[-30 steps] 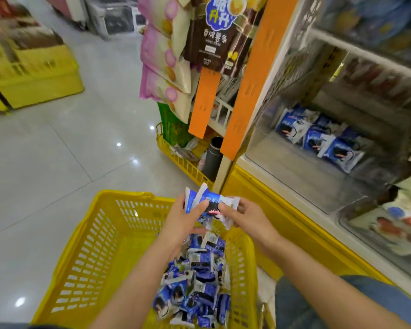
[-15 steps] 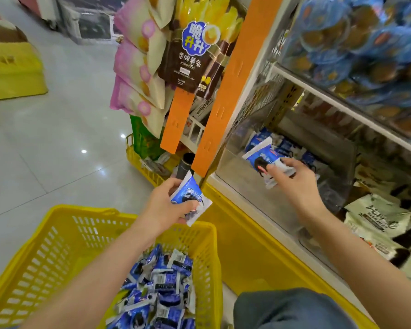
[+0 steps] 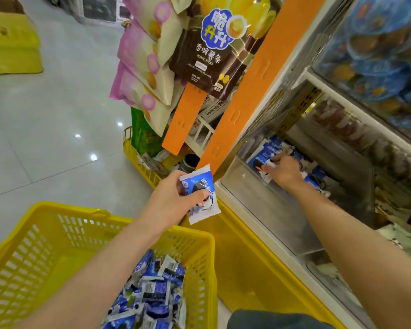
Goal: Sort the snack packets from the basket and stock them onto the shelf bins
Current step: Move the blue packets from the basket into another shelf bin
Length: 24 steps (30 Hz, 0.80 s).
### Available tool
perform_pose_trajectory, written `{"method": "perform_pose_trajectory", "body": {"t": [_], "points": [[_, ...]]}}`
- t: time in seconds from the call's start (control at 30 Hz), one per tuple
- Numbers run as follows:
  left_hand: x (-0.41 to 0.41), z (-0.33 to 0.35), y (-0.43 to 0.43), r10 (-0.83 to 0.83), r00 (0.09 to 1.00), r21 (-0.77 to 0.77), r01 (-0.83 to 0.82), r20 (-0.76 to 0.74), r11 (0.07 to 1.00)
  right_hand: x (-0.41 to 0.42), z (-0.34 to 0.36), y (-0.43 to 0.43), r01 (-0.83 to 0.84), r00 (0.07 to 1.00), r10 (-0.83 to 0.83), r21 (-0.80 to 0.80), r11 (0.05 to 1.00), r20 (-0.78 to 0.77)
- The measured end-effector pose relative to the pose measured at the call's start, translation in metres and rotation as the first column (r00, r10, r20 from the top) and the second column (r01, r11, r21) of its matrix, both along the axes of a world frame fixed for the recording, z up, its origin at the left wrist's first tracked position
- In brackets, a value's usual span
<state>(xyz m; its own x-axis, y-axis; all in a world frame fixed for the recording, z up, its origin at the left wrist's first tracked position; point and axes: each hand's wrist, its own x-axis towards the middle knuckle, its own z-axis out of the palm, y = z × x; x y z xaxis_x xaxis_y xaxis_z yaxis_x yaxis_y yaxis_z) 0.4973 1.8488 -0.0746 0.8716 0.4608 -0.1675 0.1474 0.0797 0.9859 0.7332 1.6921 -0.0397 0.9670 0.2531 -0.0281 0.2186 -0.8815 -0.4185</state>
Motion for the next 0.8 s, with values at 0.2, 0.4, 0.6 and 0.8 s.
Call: {"method": "perform_pose_trajectory", "body": {"t": [0.2,0.4,0.6,0.8], "points": [[0.010,-0.007,0.001,0.013,1.000,-0.071,-0.013,0.006,0.997,0.005,-0.003,0.007,-0.017,0.988,0.046,-0.197,0.980,0.146],[0.012,-0.003,0.002,0.035,0.999,-0.074,-0.035,0.008,0.997,0.007,-0.002,0.006,-0.058,0.956,0.140,-0.301,0.952,0.259],[0.005,0.007,0.007,0.062,0.998,-0.147,-0.063,-0.008,0.987,-0.015,0.009,0.002,-0.145,0.932,0.170,-0.102,0.984,0.320],[-0.009,0.011,-0.014,-0.040,0.997,-0.102,0.033,-0.065,0.994,-0.098,0.033,-0.006,-0.465,0.863,0.361,0.276,0.841,0.353]]}}
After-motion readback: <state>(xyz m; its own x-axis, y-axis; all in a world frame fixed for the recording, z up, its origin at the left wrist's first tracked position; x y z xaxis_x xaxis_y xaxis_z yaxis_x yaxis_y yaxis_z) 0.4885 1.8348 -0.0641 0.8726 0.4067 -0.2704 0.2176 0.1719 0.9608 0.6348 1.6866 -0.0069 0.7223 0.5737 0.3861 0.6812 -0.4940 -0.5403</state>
